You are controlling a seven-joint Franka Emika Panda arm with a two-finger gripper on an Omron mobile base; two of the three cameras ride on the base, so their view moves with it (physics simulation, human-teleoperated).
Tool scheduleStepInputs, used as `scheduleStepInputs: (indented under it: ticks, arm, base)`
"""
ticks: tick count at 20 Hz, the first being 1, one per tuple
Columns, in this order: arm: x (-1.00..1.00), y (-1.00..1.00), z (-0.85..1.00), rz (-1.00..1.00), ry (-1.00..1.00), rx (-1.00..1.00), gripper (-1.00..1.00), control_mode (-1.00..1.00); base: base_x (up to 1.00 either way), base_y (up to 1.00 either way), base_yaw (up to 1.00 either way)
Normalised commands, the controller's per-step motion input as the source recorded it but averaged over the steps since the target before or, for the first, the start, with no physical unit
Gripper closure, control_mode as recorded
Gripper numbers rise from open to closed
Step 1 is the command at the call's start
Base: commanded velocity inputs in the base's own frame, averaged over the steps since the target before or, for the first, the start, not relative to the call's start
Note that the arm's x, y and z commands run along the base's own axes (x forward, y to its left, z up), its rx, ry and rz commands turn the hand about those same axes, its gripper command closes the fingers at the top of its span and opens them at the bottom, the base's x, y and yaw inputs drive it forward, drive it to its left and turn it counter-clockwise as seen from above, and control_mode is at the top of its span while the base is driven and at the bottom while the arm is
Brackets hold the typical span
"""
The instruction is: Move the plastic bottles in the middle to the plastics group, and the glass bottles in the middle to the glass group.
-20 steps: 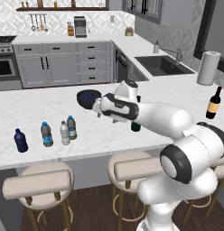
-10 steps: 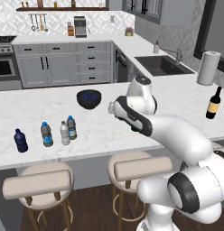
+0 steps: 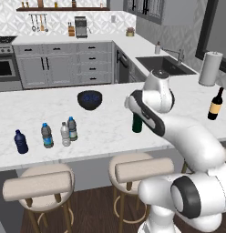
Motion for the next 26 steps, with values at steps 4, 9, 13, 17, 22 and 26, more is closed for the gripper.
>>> scheduleStepInputs:
  ticks: [4, 9, 13, 17, 22, 26]
  arm:
    - [0.28, -0.5, 0.32, 0.0, 0.0, 0.0, -1.0, -1.0]
    - [0.51, -0.34, 0.07, 0.0, 0.0, 0.0, -1.0, -1.0]
    - [0.66, -0.06, 0.0, 0.01, 0.0, 0.0, -1.0, -1.0]
    - [0.26, -0.02, -0.15, 0.0, 0.02, 0.0, -1.0, -1.0]
    - [0.35, -0.06, -0.23, 0.0, 0.0, 0.0, -1.0, -1.0]
    - [0.28, -0.02, -0.28, 0.0, 0.0, 0.0, -1.0, -1.0]
  base:
    - [0.0, 0.0, 0.0]
    - [0.0, 0.0, 0.0]
    - [0.0, 0.0, 0.0]
    - [0.0, 0.0, 0.0]
    - [0.0, 0.0, 0.0]
    - [0.0, 0.0, 0.0]
